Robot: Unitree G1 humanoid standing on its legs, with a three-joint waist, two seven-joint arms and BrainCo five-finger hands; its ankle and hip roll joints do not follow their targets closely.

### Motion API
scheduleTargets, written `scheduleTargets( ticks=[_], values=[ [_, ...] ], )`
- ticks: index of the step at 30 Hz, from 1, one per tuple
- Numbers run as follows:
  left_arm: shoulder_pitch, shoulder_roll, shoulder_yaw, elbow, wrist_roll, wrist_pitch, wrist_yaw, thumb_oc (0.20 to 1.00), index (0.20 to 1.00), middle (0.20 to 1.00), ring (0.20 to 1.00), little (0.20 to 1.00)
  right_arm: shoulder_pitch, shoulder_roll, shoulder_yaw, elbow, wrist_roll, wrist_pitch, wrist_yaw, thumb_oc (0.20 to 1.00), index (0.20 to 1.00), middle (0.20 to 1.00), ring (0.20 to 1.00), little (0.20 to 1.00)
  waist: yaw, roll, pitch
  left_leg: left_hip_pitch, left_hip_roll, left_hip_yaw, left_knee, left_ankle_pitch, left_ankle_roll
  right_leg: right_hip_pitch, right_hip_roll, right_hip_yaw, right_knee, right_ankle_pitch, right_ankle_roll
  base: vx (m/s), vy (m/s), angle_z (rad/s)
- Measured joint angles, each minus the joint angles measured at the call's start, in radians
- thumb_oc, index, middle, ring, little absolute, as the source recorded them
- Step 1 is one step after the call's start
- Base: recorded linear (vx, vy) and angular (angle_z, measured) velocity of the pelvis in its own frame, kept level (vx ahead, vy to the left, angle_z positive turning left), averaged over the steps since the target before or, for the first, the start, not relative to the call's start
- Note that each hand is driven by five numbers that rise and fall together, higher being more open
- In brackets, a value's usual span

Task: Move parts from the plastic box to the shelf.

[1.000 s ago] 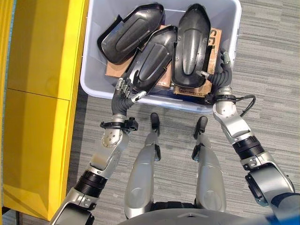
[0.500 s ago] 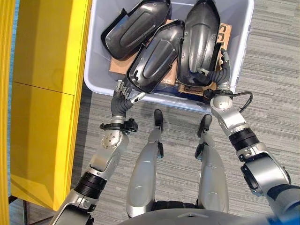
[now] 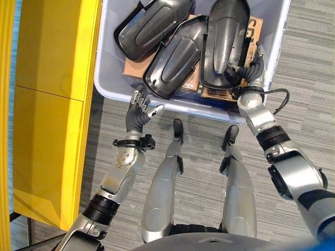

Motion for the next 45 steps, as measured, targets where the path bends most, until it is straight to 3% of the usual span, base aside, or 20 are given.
scheduleTargets(
  ticks=[6, 15, 30, 32, 34, 38, 41, 45],
  values=[
    [0.01, 0.0, -0.012, -0.001, -0.021, 0.0, -0.009, 1.0, 1.0, 1.0, 1.0, 1.0, -0.134, -0.01, 0.113, 0.258, -0.033, 0.019, 0.059, 0.2, 0.2, 0.2, 0.2, 0.2, 0.003, -0.002, -0.051, -0.031, -0.003, -0.016, 0.016, 0.006, 0.002, -0.049, -0.01, -0.002, 0.076, -0.042, -0.009, 0.0, 0.009, 0.09],
    [0.005, 0.0, -0.014, -0.001, -0.021, 0.0, -0.022, 1.0, 1.0, 1.0, 1.0, 1.0, -0.155, -0.037, 0.189, 0.289, -0.195, 0.095, 0.131, 0.2, 0.2, 0.2, 0.2, 0.2, 0.003, -0.002, -0.06, -0.017, 0.001, -0.022, 0.027, 0.008, 0.001, -0.038, -0.01, -0.005, 0.101, -0.052, -0.015, 0.0, 0.002, 0.02],
    [-0.01, 0.004, -0.018, -0.001, -0.022, 0.002, -0.065, 1.0, 1.0, 1.0, 1.0, 1.0, -0.113, -0.043, 0.209, 0.356, -0.242, 0.16, 0.275, 0.2, 0.2, 0.2, 0.2, 0.2, 0.026, -0.003, -0.068, 0.087, 0.002, -0.027, 0.026, 0.004, -0.001, 0.075, -0.01, -0.012, 0.089, -0.057, -0.007, -0.01, 0.002, 0.0],
    [-0.016, 0.006, -0.016, -0.001, -0.022, 0.002, -0.065, 1.0, 1.0, 1.0, 1.0, 1.0, -0.092, -0.049, 0.211, 0.325, -0.233, 0.167, 0.284, 0.2, 0.2, 0.2, 0.2, 0.2, 0.028, -0.004, -0.068, 0.093, 0.002, -0.026, 0.029, 0.005, 0.0, 0.084, -0.01, -0.016, 0.086, -0.053, -0.011, -0.05, 0.003, 0.01],
    [-0.008, 0.021, -0.003, 0.008, -0.022, 0.007, -0.069, 1.0, 1.0, 1.0, 1.0, 1.0, 0.038, -0.097, 0.194, -0.026, -0.174, 0.161, 0.278, 0.2, 0.2, 0.2, 0.2, 0.2, 0.022, -0.008, -0.064, 0.147, 0.007, -0.023, 0.026, 0.001, 0.0, 0.147, -0.001, -0.016, 0.056, -0.043, -0.008, -0.02, -0.024, -0.09],
    [0.007, 0.036, 0.018, 0.008, -0.022, 0.008, -0.069, 1.0, 1.0, 1.0, 1.0, 1.0, 0.113, -0.126, 0.143, -0.238, -0.151, 0.153, 0.257, 0.2, 0.2, 0.2, 0.2, 0.2, 0.011, -0.014, -0.062, 0.204, 0.013, -0.02, 0.013, -0.008, -0.011, 0.205, 0.007, -0.016, 0.032, -0.046, 0.0, 0.0, -0.012, -0.05],
    [0.023, 0.037, 0.032, 0.014, -0.022, 0.011, -0.072, 1.0, 1.0, 1.0, 1.0, 1.0, 0.149, -0.103, 0.075, -0.318, -0.112, 0.109, 0.222, 0.2, 0.2, 0.2, 0.2, 0.2, 0.004, -0.027, -0.05, 0.255, 0.021, -0.009, 0.01, -0.02, -0.01, 0.252, 0.017, -0.008, 0.016, -0.042, -0.004, -0.01, -0.029, -0.15],
    [0.055, 0.035, 0.044, 0.014, -0.024, 0.025, -0.079, 1.0, 1.0, 1.0, 1.0, 1.0, 0.254, -0.103, 0.026, -0.508, -0.071, 0.09, 0.211, 0.2, 0.2, 0.2, 0.2, 0.2, -0.002, -0.022, -0.038, 0.32, 0.024, -0.001, -0.019, -0.019, -0.011, 0.309, 0.022, -0.006, -0.002, -0.04, -0.003, 0.01, -0.026, -0.08]
  ],
)
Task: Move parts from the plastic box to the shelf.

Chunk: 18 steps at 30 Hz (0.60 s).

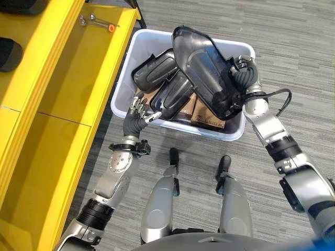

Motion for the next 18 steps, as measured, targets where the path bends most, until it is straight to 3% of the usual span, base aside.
scheduleTargets(
  ticks=[10, 13, 18],
  values=[
    [0.067, -0.005, 0.079, 0.0, -0.005, 0.025, -0.03, 1.0, 1.0, 1.0, 1.0, 1.0, 0.112, 0.004, -0.031, -0.216, 0.023, -0.042, 0.034, 0.2, 0.2, 0.2, 0.2, 0.2, -0.008, 0.033, -0.012, 0.095, 0.004, 0.009, -0.022, -0.014, -0.003, 0.091, 0.006, -0.001, -0.017, -0.007, 0.007, 0.01, -0.03, -0.01],
    [0.119, -0.043, 0.11, 0.0, -0.005, 0.031, -0.037, 1.0, 1.0, 1.0, 1.0, 1.0, 0.196, 0.009, -0.042, -0.267, 0.035, -0.06, 0.055, 0.2, 0.2, 0.2, 0.2, 0.2, -0.011, 0.049, -0.054, 0.121, 0.006, 0.01, -0.02, -0.016, -0.003, 0.121, 0.008, -0.003, -0.015, -0.016, 0.005, 0.01, -0.084, 0.0],
    [0.17, -0.072, 0.132, 0.0, -0.001, 0.048, -0.052, 1.0, 1.0, 1.0, 1.0, 1.0, 0.285, 0.052, -0.059, -0.272, 0.063, -0.075, 0.074, 0.2, 0.2, 0.2, 0.2, 0.2, -0.02, 0.044, -0.102, 0.182, 0.018, 0.004, -0.018, -0.038, -0.008, 0.175, 0.015, -0.009, 0.012, -0.055, 0.006, -0.01, -0.103, 0.01]
  ],
)
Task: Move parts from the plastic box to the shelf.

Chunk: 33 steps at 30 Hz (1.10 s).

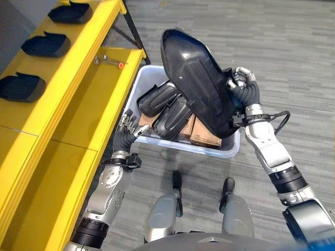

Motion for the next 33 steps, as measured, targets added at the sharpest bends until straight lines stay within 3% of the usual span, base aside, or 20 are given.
scheduleTargets(
  ticks=[6, 9, 10, 11, 12, 14, 15, 17, 21, 24, 25, 26, 27, 28, 29, 30, 32, 33],
  values=[
    [0.066, -0.025, 0.076, 0.01, 0.006, 0.016, 0.0, 1.0, 1.0, 1.0, 1.0, 1.0, 0.017, 0.022, 0.004, 0.0, 0.01, -0.012, 0.038, 0.2, 0.2, 0.2, 0.2, 0.2, 0.01, -0.015, -0.039, 0.063, 0.038, -0.008, 0.011, -0.018, -0.022, 0.033, 0.026, -0.005, 0.091, -0.069, -0.03, -0.06, -0.18, 0.01],
    [0.146, -0.079, 0.094, 0.023, 0.005, 0.016, 0.001, 1.0, 1.0, 1.0, 1.0, 1.0, 0.02, 0.02, 0.008, 0.0, 0.027, -0.034, 0.038, 0.2, 0.2, 0.2, 0.2, 0.2, 0.045, 0.003, -0.077, 0.055, 0.096, -0.04, -0.004, -0.022, -0.026, 0.038, 0.081, -0.048, 0.116, -0.102, -0.073, -0.17, -0.224, 0.24],
    [0.151, -0.092, 0.091, 0.033, 0.005, 0.016, 0.001, 1.0, 1.0, 1.0, 1.0, 1.0, 0.02, 0.018, 0.005, 0.0, 0.028, -0.039, 0.035, 0.2, 0.2, 0.2, 0.2, 0.2, 0.058, 0.006, -0.08, 0.054, 0.107, -0.058, -0.023, -0.032, -0.013, 0.037, 0.095, -0.058, 0.111, -0.11, -0.083, -0.21, -0.153, 1.12],
    [0.146, -0.102, 0.068, 0.047, 0.004, 0.021, 0.001, 1.0, 1.0, 1.0, 1.0, 1.0, 0.034, 0.004, -0.003, -0.006, 0.041, -0.045, 0.024, 0.2, 0.2, 0.2, 0.2, 0.2, 0.06, 0.024, -0.084, 0.014, 0.126, -0.063, -0.036, -0.064, 0.089, 0.051, 0.138, -0.087, 0.113, -0.108, -0.111, -0.18, -0.174, 1.54],
    [0.119, -0.106, 0.056, 0.054, 0.004, 0.02, 0.0, 1.0, 1.0, 1.0, 1.0, 1.0, 0.035, -0.001, -0.009, -0.005, 0.047, -0.045, 0.022, 0.2, 0.2, 0.2, 0.2, 0.2, 0.048, 0.01, -0.087, 0.0, 0.153, -0.006, -0.029, -0.088, 0.071, 0.062, 0.119, -0.125, 0.074, -0.107, -0.141, -0.07, -0.088, 1.79],
    [0.1, -0.101, 0.04, 0.089, 0.004, 0.024, -0.002, 1.0, 1.0, 1.0, 1.0, 1.0, 0.031, -0.013, -0.006, -0.008, 0.047, -0.046, 0.022, 0.2, 0.2, 0.2, 0.2, 0.2, 0.061, -0.008, -0.089, -0.009, 0.198, 0.107, 0.017, -0.017, -0.03, 0.079, 0.078, -0.222, 0.058, -0.108, -0.175, -0.03, -0.012, 1.43],
    [0.102, -0.1, 0.037, 0.09, 0.004, 0.023, -0.004, 1.0, 1.0, 1.0, 1.0, 1.0, 0.032, -0.014, -0.007, -0.011, 0.047, -0.046, 0.018, 0.2, 0.2, 0.2, 0.2, 0.2, 0.059, -0.015, -0.092, 0.009, 0.207, 0.101, 0.021, -0.003, -0.051, 0.082, 0.065, -0.239, 0.061, -0.116, -0.186, -0.02, 0.079, 1.01],
    [0.105, -0.096, 0.03, 0.09, 0.004, 0.024, -0.007, 1.0, 1.0, 1.0, 1.0, 1.0, 0.032, -0.006, -0.007, -0.033, 0.047, -0.054, 0.014, 0.2, 0.2, 0.2, 0.2, 0.2, 0.062, -0.024, -0.092, 0.06, 0.228, 0.079, 0.023, 0.006, -0.066, 0.08, 0.052, -0.249, 0.063, -0.123, -0.172, 0.0, 0.125, 0.52],
    [0.055, -0.098, 0.011, 0.099, 0.005, 0.024, -0.013, 1.0, 1.0, 1.0, 1.0, 1.0, 0.037, -0.009, -0.037, -0.034, 0.048, -0.06, -0.002, 0.2, 0.2, 0.2, 0.2, 0.2, 0.026, -0.014, -0.097, 0.105, 0.276, 0.165, 0.023, 0.017, -0.085, 0.09, -0.004, -0.353, 0.103, -0.129, -0.143, 0.1, 0.194, 0.8],
    [0.046, -0.093, 0.009, 0.102, 0.006, 0.024, -0.023, 1.0, 1.0, 1.0, 1.0, 1.0, 0.05, -0.004, -0.058, -0.036, 0.047, -0.062, -0.004, 0.2, 0.2, 0.2, 0.2, 0.2, 0.02, 0.006, -0.103, 0.127, 0.228, 0.164, 0.043, 0.011, -0.078, 0.085, -0.048, -0.376, 0.13, -0.119, -0.109, 0.1, 0.156, 0.4],
    [0.04, -0.097, 0.008, 0.104, 0.006, 0.023, -0.022, 1.0, 1.0, 1.0, 1.0, 1.0, 0.058, -0.019, -0.06, -0.036, 0.047, -0.062, -0.004, 0.2, 0.2, 0.2, 0.2, 0.2, 0.021, 0.03, -0.109, 0.125, 0.216, 0.163, 0.059, -0.041, -0.081, 0.083, -0.063, -0.388, 0.141, -0.11, -0.095, 0.12, 0.172, 0.4],
    [0.026, -0.087, 0.013, 0.11, 0.007, 0.023, -0.022, 1.0, 1.0, 1.0, 1.0, 1.0, 0.068, -0.013, -0.067, -0.036, 0.047, -0.063, -0.005, 0.2, 0.2, 0.2, 0.2, 0.2, 0.026, 0.018, -0.102, 0.106, 0.197, 0.16, 0.075, -0.05, -0.107, 0.073, -0.094, -0.378, 0.164, -0.108, -0.078, 0.11, 0.177, 0.45],
    [0.02, -0.074, 0.022, 0.11, 0.008, 0.023, -0.021, 1.0, 1.0, 1.0, 1.0, 1.0, 0.082, -0.011, -0.064, -0.036, 0.047, -0.063, -0.004, 0.2, 0.2, 0.2, 0.2, 0.2, 0.032, -0.001, -0.104, 0.077, 0.164, 0.147, 0.11, -0.064, -0.097, 0.049, -0.132, -0.364, 0.182, -0.112, -0.053, 0.15, 0.238, 0.39],
    [0.027, -0.071, 0.036, 0.113, 0.016, 0.023, -0.019, 1.0, 1.0, 1.0, 1.0, 1.0, 0.089, -0.012, -0.052, -0.037, 0.045, -0.063, 0.001, 0.2, 0.2, 0.2, 0.2, 0.2, 0.043, 0.002, -0.107, 0.055, 0.135, 0.136, 0.114, -0.076, -0.084, 0.039, -0.145, -0.369, 0.135, -0.089, -0.014, 0.11, 0.174, 0.19],
    [0.028, -0.074, 0.039, 0.11, 0.017, 0.022, -0.019, 1.0, 1.0, 1.0, 1.0, 1.0, 0.089, -0.015, -0.051, -0.04, 0.045, -0.063, 0.004, 0.2, 0.2, 0.2, 0.2, 0.2, 0.059, 0.021, -0.104, 0.048, 0.141, 0.15, 0.108, -0.071, -0.072, 0.04, -0.151, -0.367, 0.161, -0.085, -0.017, 0.1, 0.154, 0.14],
    [0.04, -0.073, 0.044, 0.096, 0.017, 0.022, -0.02, 1.0, 1.0, 1.0, 1.0, 1.0, 0.098, -0.012, -0.056, -0.04, 0.045, -0.063, 0.006, 0.2, 0.2, 0.2, 0.2, 0.2, 0.076, 0.026, -0.103, 0.017, 0.138, 0.162, 0.131, -0.079, -0.045, 0.018, -0.174, -0.324, 0.264, -0.12, -0.012, 0.05, 0.1, 0.21],
    [0.064, -0.058, 0.059, 0.05, 0.017, 0.007, -0.018, 1.0, 1.0, 1.0, 1.0, 1.0, 0.106, -0.001, -0.055, -0.036, 0.046, -0.058, 0.008, 0.2, 0.2, 0.2, 0.2, 0.2, 0.088, -0.032, -0.113, 0.001, 0.081, 0.162, 0.128, -0.079, -0.046, 0.037, -0.236, -0.285, 0.363, -0.181, -0.004, 0.08, 0.151, 0.45],
    [0.069, -0.049, 0.061, 0.069, 0.017, 0.009, -0.015, 1.0, 1.0, 1.0, 1.0, 1.0, 0.099, 0.015, -0.058, -0.036, 0.045, -0.059, 0.013, 0.2, 0.2, 0.2, 0.2, 0.2, 0.109, -0.046, -0.104, -0.015, 0.069, 0.157, 0.166, -0.074, -0.034, 0.104, -0.231, -0.29, 0.26, -0.221, 0.029, 0.08, 0.141, 0.33]
  ],
)
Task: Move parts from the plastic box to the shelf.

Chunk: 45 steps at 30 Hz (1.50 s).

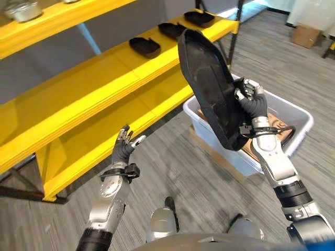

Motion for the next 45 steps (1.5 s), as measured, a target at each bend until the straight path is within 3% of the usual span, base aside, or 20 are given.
scheduleTargets(
  ticks=[4, 8, 10, 12, 13, 14, 15, 17, 20, 22, 23, 25, 26, 29, 30, 31, 34, 41, 43, 45],
  values=[
    [0.022, -0.003, 0.007, 0.003, 0.0, -0.001, 0.013, 1.0, 1.0, 1.0, 1.0, 1.0, 0.006, 0.019, 0.01, -0.013, 0.001, 0.001, 0.002, 0.2, 0.2, 0.2, 0.2, 0.2, 0.028, -0.031, 0.001, -0.07, -0.009, -0.025, 0.062, -0.018, 0.023, 0.015, 0.0, -0.032, -0.059, 0.044, 0.018, 0.14, 0.227, 0.23],
    [0.021, -0.001, 0.01, 0.014, 0.0, -0.002, 0.016, 1.0, 1.0, 1.0, 1.0, 1.0, 0.004, 0.042, 0.01, -0.023, 0.0, 0.001, 0.003, 0.2, 0.2, 0.2, 0.2, 0.2, 0.037, -0.056, 0.012, -0.137, -0.055, -0.04, 0.149, -0.082, 0.063, 0.028, -0.048, -0.071, -0.094, 0.084, 0.032, 0.14, 0.248, 0.27],
    [0.011, 0.001, 0.006, 0.022, 0.001, -0.004, 0.017, 1.0, 1.0, 1.0, 1.0, 1.0, 0.009, 0.054, 0.016, -0.027, -0.001, 0.001, 0.002, 0.2, 0.2, 0.2, 0.2, 0.2, 0.048, -0.053, 0.013, -0.158, -0.129, -0.058, 0.181, -0.127, 0.1, 0.069, -0.085, -0.103, -0.103, 0.147, 0.055, 0.2, 0.393, 0.56],
    [-0.002, 0.004, -0.011, 0.038, 0.003, -0.004, 0.017, 1.0, 1.0, 1.0, 1.0, 1.0, 0.016, 0.049, 0.016, -0.035, 0.0, 0.002, -0.013, 0.2, 0.2, 0.2, 0.2, 0.2, 0.012, -0.055, 0.003, -0.157, -0.196, -0.097, 0.178, -0.151, 0.134, 0.035, -0.17, -0.038, -0.004, 0.213, 0.031, 0.14, 0.276, 0.86],
    [0.003, 0.01, -0.01, 0.04, 0.011, -0.004, 0.019, 1.0, 1.0, 1.0, 1.0, 1.0, 0.006, 0.049, 0.033, -0.043, 0.0, 0.002, -0.01, 0.2, 0.2, 0.2, 0.2, 0.2, 0.019, -0.052, 0.003, -0.155, -0.21, -0.094, 0.159, -0.144, 0.15, 0.007, -0.172, 0.021, 0.007, 0.257, 0.009, 0.18, 0.227, 0.42],
    [0.001, 0.014, -0.009, 0.046, 0.025, -0.003, 0.018, 1.0, 1.0, 1.0, 1.0, 1.0, 0.005, 0.046, 0.047, -0.059, 0.0, 0.0, -0.004, 0.2, 0.2, 0.2, 0.2, 0.2, 0.011, -0.041, 0.006, -0.148, -0.224, -0.114, 0.126, -0.105, 0.172, -0.032, -0.158, 0.111, 0.038, 0.293, -0.005, 0.14, 0.184, 0.43],
    [-0.014, 0.026, -0.008, 0.045, 0.032, -0.003, 0.018, 1.0, 1.0, 1.0, 1.0, 1.0, 0.023, 0.041, 0.051, -0.076, -0.001, 0.0, 0.008, 0.2, 0.2, 0.2, 0.2, 0.2, -0.008, -0.033, 0.007, -0.126, -0.242, -0.152, 0.055, -0.067, 0.196, -0.069, -0.08, 0.242, 0.058, 0.23, 0.038, 0.14, 0.176, 0.56],
    [-0.039, 0.032, -0.011, 0.044, 0.037, -0.001, 0.017, 1.0, 1.0, 1.0, 1.0, 1.0, 0.022, 0.035, 0.04, -0.079, -0.001, 0.001, 0.016, 0.2, 0.2, 0.2, 0.2, 0.2, -0.028, -0.003, 0.026, -0.072, -0.238, -0.214, -0.052, -0.008, 0.206, -0.11, 0.049, 0.274, 0.06, 0.12, -0.001, 0.1, 0.075, 0.68],
    [-0.057, 0.038, -0.011, 0.04, 0.04, -0.001, 0.016, 1.0, 1.0, 1.0, 1.0, 1.0, 0.023, 0.032, 0.019, -0.098, 0.0, -0.004, 0.015, 0.2, 0.2, 0.2, 0.2, 0.2, -0.061, 0.014, 0.054, -0.031, -0.262, -0.25, -0.097, -0.004, 0.176, -0.216, 0.154, 0.284, -0.042, 0.103, 0.003, 0.14, -0.043, 0.49],
    [-0.063, 0.037, -0.021, 0.038, 0.041, 0.001, 0.014, 1.0, 1.0, 1.0, 1.0, 1.0, 0.025, 0.031, 0.003, -0.105, 0.0, -0.008, 0.011, 0.2, 0.2, 0.2, 0.2, 0.2, -0.098, 0.036, 0.078, -0.023, -0.273, -0.268, -0.098, -0.003, 0.165, -0.226, 0.202, 0.301, -0.19, 0.147, 0.012, 0.15, -0.072, 0.6],
    [-0.07, 0.016, -0.019, 0.055, 0.058, 0.001, 0.014, 1.0, 1.0, 1.0, 1.0, 1.0, 0.028, 0.017, 0.003, -0.106, 0.001, -0.008, 0.008, 0.2, 0.2, 0.2, 0.2, 0.2, -0.113, 0.034, 0.087, -0.011, -0.294, -0.29, -0.091, -0.043, 0.14, -0.252, 0.23, 0.349, -0.29, 0.208, 0.003, 0.21, -0.087, 0.68],
    [-0.082, -0.007, -0.023, 0.075, 0.059, 0.002, 0.013, 1.0, 1.0, 1.0, 1.0, 1.0, 0.038, 0.0, 0.002, -0.115, 0.0, -0.009, 0.012, 0.2, 0.2, 0.2, 0.2, 0.2, -0.14, 0.032, 0.103, -0.004, -0.291, -0.236, -0.062, -0.084, 0.1, -0.239, 0.253, 0.4, -0.437, 0.273, 0.041, 0.19, -0.083, 0.74],
    [-0.089, 0.0, -0.026, 0.076, 0.063, 0.002, 0.006, 1.0, 1.0, 1.0, 1.0, 1.0, 0.042, -0.003, -0.008, -0.12, 0.001, -0.009, 0.012, 0.2, 0.2, 0.2, 0.2, 0.2, -0.162, 0.022, 0.116, 0.013, -0.313, -0.237, -0.063, -0.055, 0.162, -0.241, 0.242, 0.413, -0.457, 0.315, 0.053, 0.19, -0.127, 0.81],
    [-0.086, -0.003, -0.019, 0.076, 0.067, 0.002, 0.004, 1.0, 1.0, 1.0, 1.0, 1.0, 0.042, -0.003, -0.028, -0.12, 0.001, -0.01, 0.018, 0.2, 0.2, 0.2, 0.2, 0.2, -0.164, 0.001, 0.129, 0.048, -0.356, -0.287, -0.064, -0.073, 0.174, -0.212, 0.248, 0.466, -0.558, 0.42, 0.044, 0.18, -0.174, 0.71],
    [-0.09, -0.007, -0.022, 0.076, 0.067, 0.002, -0.001, 1.0, 1.0, 1.0, 1.0, 1.0, 0.052, -0.004, -0.051, -0.118, 0.001, -0.009, 0.021, 0.2, 0.2, 0.2, 0.2, 0.2, -0.17, -0.002, 0.13, 0.078, -0.361, -0.322, -0.067, -0.065, 0.186, -0.17, 0.254, 0.468, -0.563, 0.445, 0.025, 0.37, -0.442, 1.0],
    [-0.081, -0.018, -0.022, 0.064, 0.067, 0.001, -0.007, 1.0, 1.0, 1.0, 1.0, 1.0, 0.033, -0.008, -0.065, -0.114, 0.001, -0.011, 0.026, 0.2, 0.2, 0.2, 0.2, 0.2, -0.146, -0.001, 0.13, 0.109, -0.33, -0.332, -0.082, -0.081, 0.163, -0.125, 0.3, 0.468, -0.548, 0.509, -0.08, 0.41, -0.508, 0.78],
    [-0.073, -0.048, -0.032, 0.045, 0.066, 0.006, -0.013, 1.0, 1.0, 1.0, 1.0, 1.0, 0.035, -0.039, -0.074, -0.078, 0.001, -0.006, 0.032, 0.2, 0.2, 0.2, 0.2, 0.2, -0.171, -0.011, 0.123, 0.175, -0.265, -0.409, -0.089, -0.112, 0.109, -0.092, 0.335, 0.372, -0.441, 0.389, -0.093, 0.21, -0.292, 0.52],
    [-0.074, -0.03, -0.033, 0.014, 0.065, 0.01, -0.014, 1.0, 1.0, 1.0, 1.0, 1.0, 0.014, -0.043, -0.096, -0.074, 0.001, -0.011, 0.038, 0.2, 0.2, 0.2, 0.2, 0.2, -0.167, -0.04, 0.079, 0.178, -0.18, -0.46, -0.113, -0.136, 0.068, -0.187, 0.36, 0.302, -0.2, 0.2, -0.126, 0.13, -0.207, 0.3],
    [-0.07, -0.03, -0.028, 0.006, 0.065, 0.011, -0.013, 1.0, 1.0, 1.0, 1.0, 1.0, 0.008, -0.043, -0.096, -0.074, 0.001, -0.011, 0.041, 0.2, 0.2, 0.2, 0.2, 0.2, -0.154, -0.035, 0.059, 0.177, -0.141, -0.458, -0.096, -0.143, 0.059, -0.172, 0.401, 0.286, -0.216, 0.176, -0.144, 0.1, -0.154, 0.07],
    [-0.063, -0.032, -0.032, 0.003, 0.064, 0.011, -0.014, 1.0, 1.0, 1.0, 1.0, 1.0, 0.009, -0.042, -0.092, -0.074, 0.002, -0.011, 0.041, 0.2, 0.2, 0.2, 0.2, 0.2, -0.144, -0.048, 0.056, 0.139, -0.144, -0.453, 0.031, -0.145, 0.051, -0.128, 0.426, 0.284, -0.254, 0.171, -0.152, 0.05, -0.183, -0.18]
  ],
)
